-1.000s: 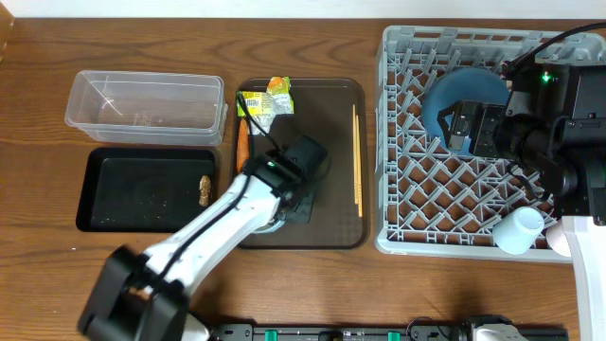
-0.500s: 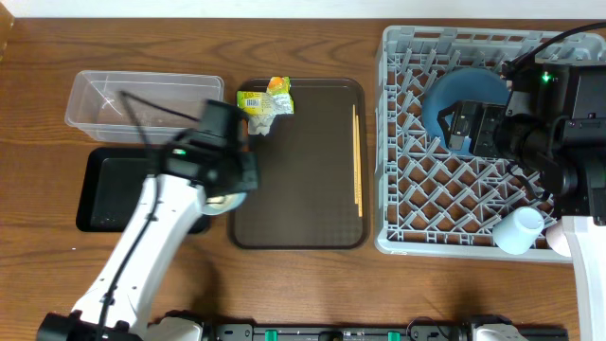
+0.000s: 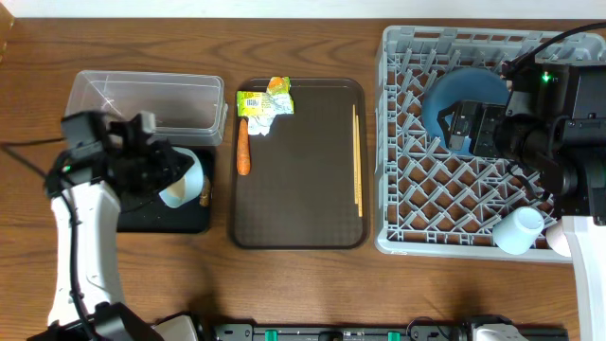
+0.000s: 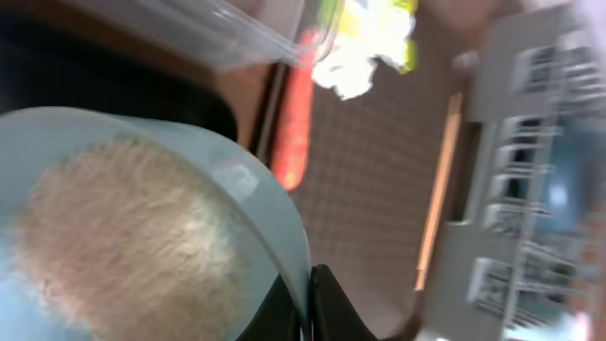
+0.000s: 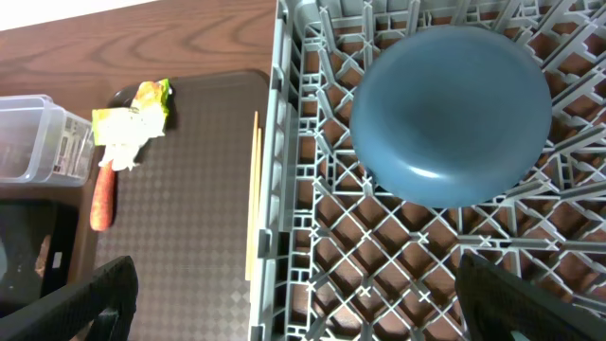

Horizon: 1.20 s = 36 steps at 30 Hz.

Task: Sort waste into correct bins and load items into the dishwasher rack
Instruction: 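Lift the rice bowl with left gripper and carry it over the black tray, then tip the rice bowl with left gripper to pour rice onto the black tray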

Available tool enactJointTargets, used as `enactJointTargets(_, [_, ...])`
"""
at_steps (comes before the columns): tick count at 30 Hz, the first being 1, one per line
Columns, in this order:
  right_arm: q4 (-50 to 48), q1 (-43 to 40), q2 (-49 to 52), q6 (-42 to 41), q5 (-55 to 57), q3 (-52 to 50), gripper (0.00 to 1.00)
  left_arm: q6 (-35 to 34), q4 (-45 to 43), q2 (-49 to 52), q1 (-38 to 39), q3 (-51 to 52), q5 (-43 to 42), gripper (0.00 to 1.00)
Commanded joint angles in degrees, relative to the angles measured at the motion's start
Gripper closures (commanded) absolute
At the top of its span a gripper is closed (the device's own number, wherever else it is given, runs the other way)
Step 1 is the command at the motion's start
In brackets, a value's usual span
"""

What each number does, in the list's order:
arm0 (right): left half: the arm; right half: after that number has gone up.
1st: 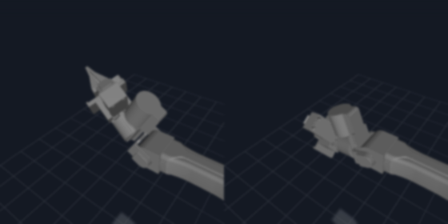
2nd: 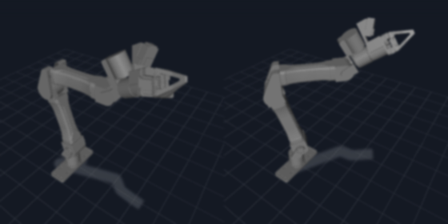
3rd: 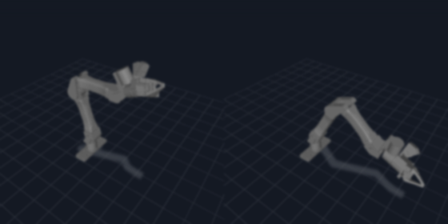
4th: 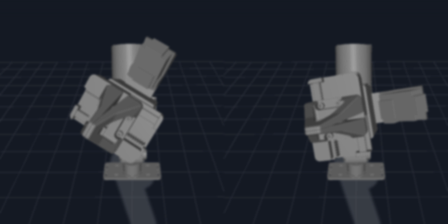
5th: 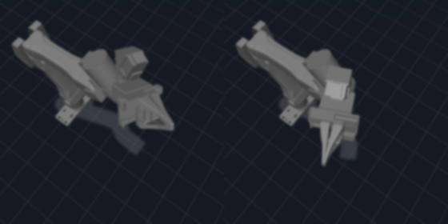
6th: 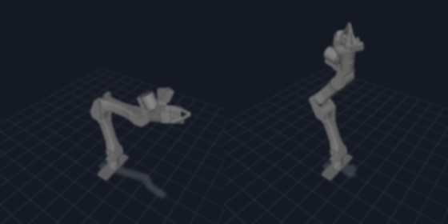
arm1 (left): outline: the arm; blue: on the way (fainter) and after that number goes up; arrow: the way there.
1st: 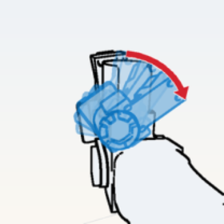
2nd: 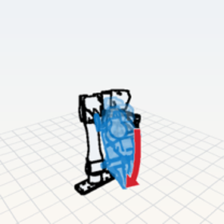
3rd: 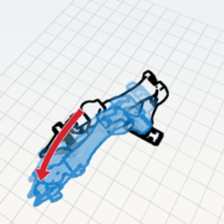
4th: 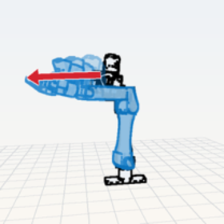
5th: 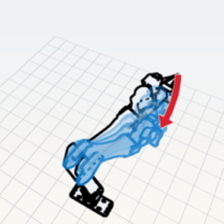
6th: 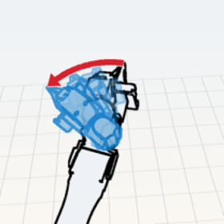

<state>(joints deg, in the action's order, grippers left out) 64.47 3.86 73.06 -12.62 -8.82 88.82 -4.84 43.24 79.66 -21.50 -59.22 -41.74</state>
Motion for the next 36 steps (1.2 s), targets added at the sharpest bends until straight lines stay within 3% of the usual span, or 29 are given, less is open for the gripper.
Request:
enactJointTargets(1, [-0.33,-0.26,0.02,-0.63,-0.22,0.00,0.01,7.52,-4.79,-0.26,-6.25,4.50,-17.05,0.94])
enactJointTargets(8, [-0.20,-0.26,0.02,-0.66,-0.26,0.00,0.01,7.39,-17.49,-0.24,-14.36,12.74,-31.36,0.94])
enactJointTargets(20, [-0.20,-0.26,0.02,-0.66,-0.28,0.00,0.01,7.34,-22.47,-0.09,-23.82,18.14,-35.36,0.94])
enactJointTargets(36, [0.09,-0.24,0.02,-0.66,-0.68,0.00,0.01,12.48,-25.18,4.00,-24.50,18.84,-41.88,0.94])
